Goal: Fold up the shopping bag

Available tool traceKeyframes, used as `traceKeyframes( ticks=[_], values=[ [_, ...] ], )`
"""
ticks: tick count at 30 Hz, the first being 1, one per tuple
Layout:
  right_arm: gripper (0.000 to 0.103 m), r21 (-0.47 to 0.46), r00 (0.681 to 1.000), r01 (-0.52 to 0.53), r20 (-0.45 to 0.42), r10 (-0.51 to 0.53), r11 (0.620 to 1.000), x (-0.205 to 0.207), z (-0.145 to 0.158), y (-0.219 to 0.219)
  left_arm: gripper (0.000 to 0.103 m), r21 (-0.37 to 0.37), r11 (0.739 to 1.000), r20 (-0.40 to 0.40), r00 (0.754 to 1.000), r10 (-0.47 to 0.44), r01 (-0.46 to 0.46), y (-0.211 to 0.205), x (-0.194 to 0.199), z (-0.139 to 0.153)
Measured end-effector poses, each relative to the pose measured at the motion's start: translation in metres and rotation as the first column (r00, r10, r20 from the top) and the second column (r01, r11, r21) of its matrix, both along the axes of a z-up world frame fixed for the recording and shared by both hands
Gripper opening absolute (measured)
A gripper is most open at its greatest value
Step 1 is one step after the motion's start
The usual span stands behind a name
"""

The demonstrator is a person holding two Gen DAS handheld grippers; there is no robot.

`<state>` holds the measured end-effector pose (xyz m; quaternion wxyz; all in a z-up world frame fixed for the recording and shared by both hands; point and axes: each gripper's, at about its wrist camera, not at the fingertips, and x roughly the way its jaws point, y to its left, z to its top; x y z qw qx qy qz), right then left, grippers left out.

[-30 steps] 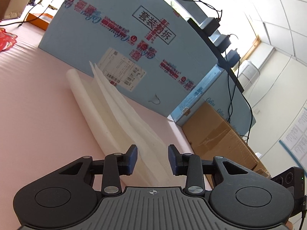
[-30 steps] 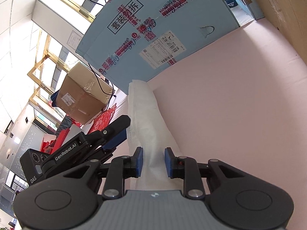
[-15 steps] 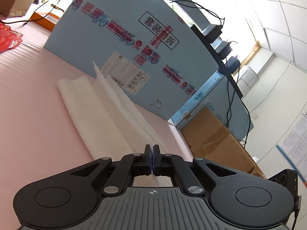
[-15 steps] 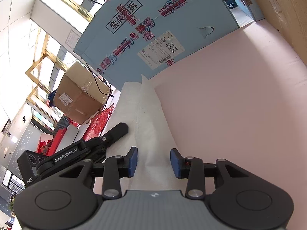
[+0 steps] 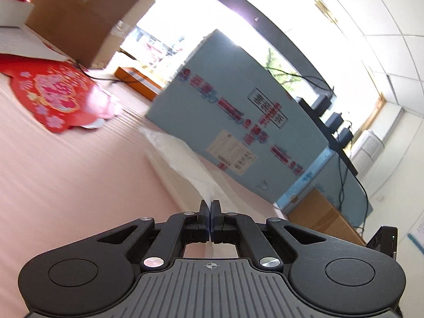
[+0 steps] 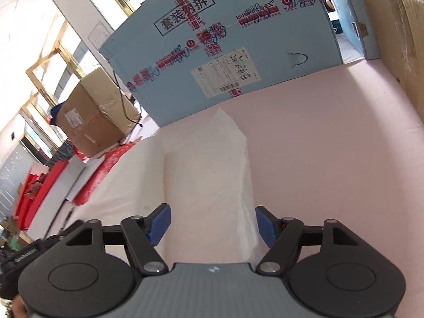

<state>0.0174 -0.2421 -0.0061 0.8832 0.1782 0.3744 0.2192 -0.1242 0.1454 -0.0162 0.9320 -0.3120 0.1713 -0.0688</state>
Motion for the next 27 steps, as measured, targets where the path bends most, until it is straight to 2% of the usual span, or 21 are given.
traceKeyframes(
  ticks=[1, 4, 6, 8, 11, 17, 21, 27],
  values=[
    [0.011, -0.018, 1.0, 0.005, 0.012, -0.005, 1.0, 0.0, -0.001, 0.001, 0.0, 0.011, 0.999, -0.008, 0.999, 0.035, -0.035, 0.008, -0.006, 0.0],
    [0.005, -0.055, 0.997, 0.039, 0.065, -0.035, 0.998, -0.003, -0.001, -0.001, 0.0, 0.042, 0.99, -0.038, 0.99, 0.135, -0.134, 0.028, -0.02, -0.003],
    [0.003, -0.064, 0.99, 0.085, 0.122, -0.077, 0.994, -0.01, 0.003, -0.008, 0.0, 0.068, 0.983, -0.047, 0.983, 0.176, -0.173, 0.036, -0.021, -0.004],
    [0.003, -0.076, 0.973, 0.149, 0.189, -0.132, 0.986, -0.02, 0.009, -0.018, 0.0, 0.084, 0.982, -0.056, 0.983, 0.176, -0.171, 0.038, -0.014, -0.005],
    [0.002, -0.087, 0.939, 0.247, 0.27, -0.215, 0.965, -0.041, 0.016, -0.039, 0.0, 0.129, 0.982, -0.069, 0.987, 0.149, -0.139, 0.034, 0.0, -0.004],
    [0.002, -0.124, 0.88, 0.374, 0.36, -0.309, 0.919, -0.081, 0.02, -0.068, 0.0, 0.192, 0.979, -0.074, 0.994, 0.085, -0.07, 0.02, 0.036, 0.005],
    [0.002, -0.149, 0.88, 0.399, 0.338, -0.333, 0.905, -0.098, 0.01, -0.074, 0.0, 0.296, 0.955, -0.101, 0.993, 0.053, -0.021, 0.007, 0.064, 0.013],
    [0.002, -0.163, 0.895, 0.398, 0.283, -0.344, 0.903, -0.108, -0.009, -0.076, 0.0, 0.407, 0.912, -0.157, 0.98, 0.125, -0.051, 0.014, 0.069, 0.005]
  ],
)
